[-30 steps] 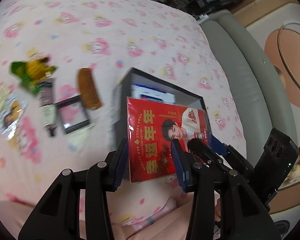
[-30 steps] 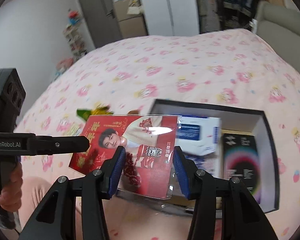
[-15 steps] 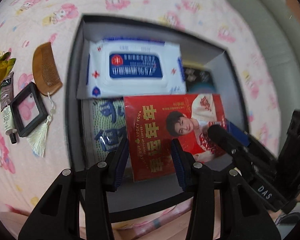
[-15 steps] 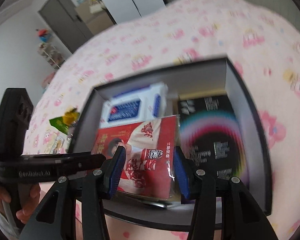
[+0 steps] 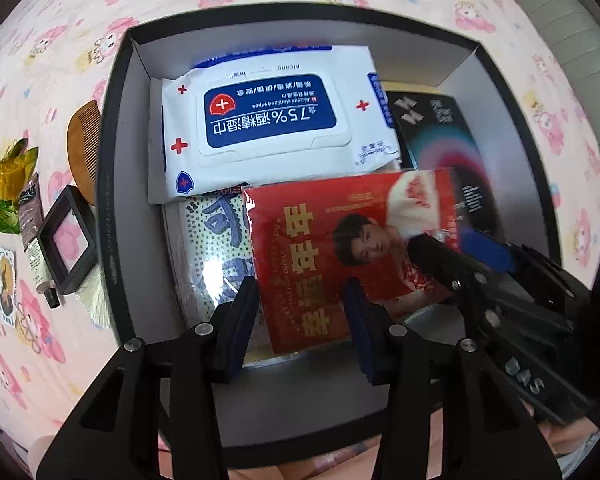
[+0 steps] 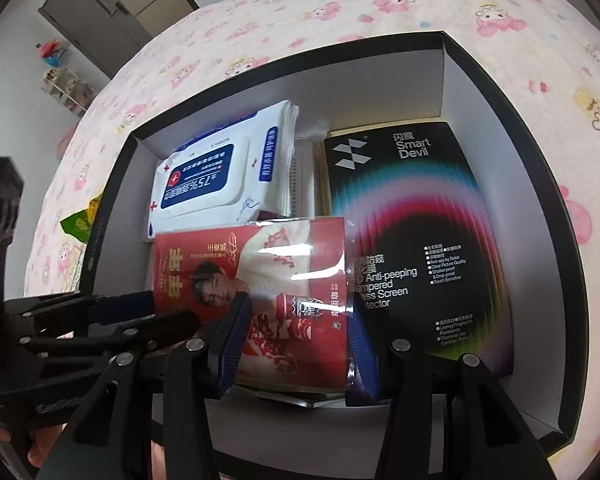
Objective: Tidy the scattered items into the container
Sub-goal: 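Lower the red card packet into the box below the wet-wipe pack, then open the left gripper and withdraw it from the box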
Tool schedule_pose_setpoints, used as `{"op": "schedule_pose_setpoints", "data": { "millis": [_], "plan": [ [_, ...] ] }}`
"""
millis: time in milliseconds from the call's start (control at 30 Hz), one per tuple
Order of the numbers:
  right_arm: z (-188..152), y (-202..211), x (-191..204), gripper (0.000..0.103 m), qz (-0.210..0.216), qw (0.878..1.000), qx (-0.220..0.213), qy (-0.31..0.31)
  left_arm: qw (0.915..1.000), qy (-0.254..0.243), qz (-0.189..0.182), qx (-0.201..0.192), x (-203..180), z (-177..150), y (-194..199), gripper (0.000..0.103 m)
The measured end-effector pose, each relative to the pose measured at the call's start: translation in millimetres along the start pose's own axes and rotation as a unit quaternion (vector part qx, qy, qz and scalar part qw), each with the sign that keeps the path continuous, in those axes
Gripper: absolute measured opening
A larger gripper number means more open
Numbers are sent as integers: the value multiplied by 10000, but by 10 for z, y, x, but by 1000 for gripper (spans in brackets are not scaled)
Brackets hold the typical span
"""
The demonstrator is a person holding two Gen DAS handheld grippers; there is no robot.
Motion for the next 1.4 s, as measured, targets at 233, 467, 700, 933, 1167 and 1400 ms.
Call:
{"op": "schedule_pose_setpoints", "data": {
  "millis": [233, 467, 700, 933, 1167, 1400],
  "plan": [
    [-20, 32, -196, 44, -409, 9973, -171, -580, 9993, 226, -181, -230, 116, -122, 128, 45],
    [-36, -82, -61, 44, -21, 9993, 48, -381, 9992, 198, -222, -269, 99, -189, 135, 45],
    [-95, -199, 96, 44, 541, 9980, 312, -40, 9990, 248, -230, -290, 199, -122, 206, 45],
    [-242, 119, 134, 44, -329, 9984, -469, -6, 9976, 135, -363, -578, 241, -248, 347, 45],
    [-475, 500, 342, 44, -560, 9914, -1172, 187, 9922, -88, -496, -1140, 203, -600, 577, 46],
    [-701, 485, 729, 44, -585, 9891, -1272, 459, 9890, -115, -287, -1448, 348, -994, 714, 46]
  ]
}}
Point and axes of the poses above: each gripper's, at about its wrist camera, not at the fingertips, and y roughly against the way its jaws point, x to its left, z to its top, the point moved 2 cm from there along -y, roughly the way its jaws point, and after that the axes turned 13 degrees about x, right-handed, at the moved point
